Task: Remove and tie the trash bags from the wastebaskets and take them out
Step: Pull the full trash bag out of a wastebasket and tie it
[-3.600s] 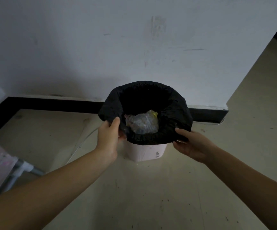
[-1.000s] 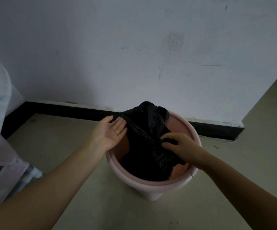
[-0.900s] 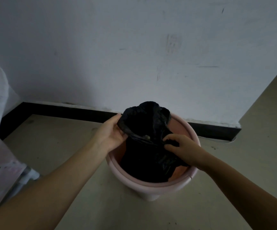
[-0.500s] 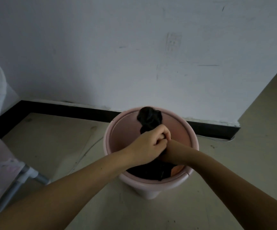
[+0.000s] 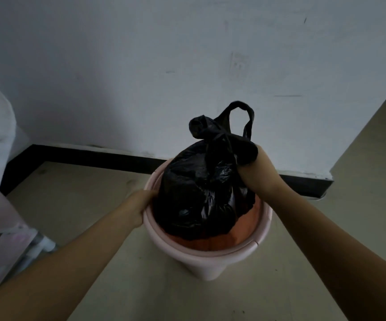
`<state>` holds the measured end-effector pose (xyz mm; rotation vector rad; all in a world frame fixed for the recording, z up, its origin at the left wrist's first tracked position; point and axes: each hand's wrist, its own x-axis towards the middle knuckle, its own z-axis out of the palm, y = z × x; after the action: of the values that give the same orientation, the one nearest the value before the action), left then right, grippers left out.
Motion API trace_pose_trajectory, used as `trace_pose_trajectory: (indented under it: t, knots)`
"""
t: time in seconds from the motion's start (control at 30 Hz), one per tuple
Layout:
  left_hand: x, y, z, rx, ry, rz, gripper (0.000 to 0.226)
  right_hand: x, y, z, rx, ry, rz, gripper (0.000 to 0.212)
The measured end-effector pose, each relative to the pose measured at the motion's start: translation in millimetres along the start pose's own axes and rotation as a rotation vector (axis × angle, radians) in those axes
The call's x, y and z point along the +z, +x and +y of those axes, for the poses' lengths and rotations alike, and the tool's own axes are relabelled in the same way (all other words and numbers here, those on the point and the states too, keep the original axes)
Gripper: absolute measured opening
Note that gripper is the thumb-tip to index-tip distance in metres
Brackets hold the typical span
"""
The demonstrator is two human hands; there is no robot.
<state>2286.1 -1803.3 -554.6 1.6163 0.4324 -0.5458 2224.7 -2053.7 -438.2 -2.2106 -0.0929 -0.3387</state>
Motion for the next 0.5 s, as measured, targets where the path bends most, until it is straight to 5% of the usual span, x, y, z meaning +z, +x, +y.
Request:
trace_pose_trajectory:
  t: [0.07,0.37,0.5]
  knots:
    - [3,-2,-1,-0.07,-0.206,-0.045,0.034,-5,-6,-13,-0.1,-0.003,0.039,0.025]
    - [31,-1,19,0.147,-0.507,0.031,0.014,-40,-42,-28,-0.293,0.032,0.21,0.033]
    - [20,66,6,0.102,-0.632,0.272,0.052,-78,-42,-35,-0.248,0.076,0.46,0.042]
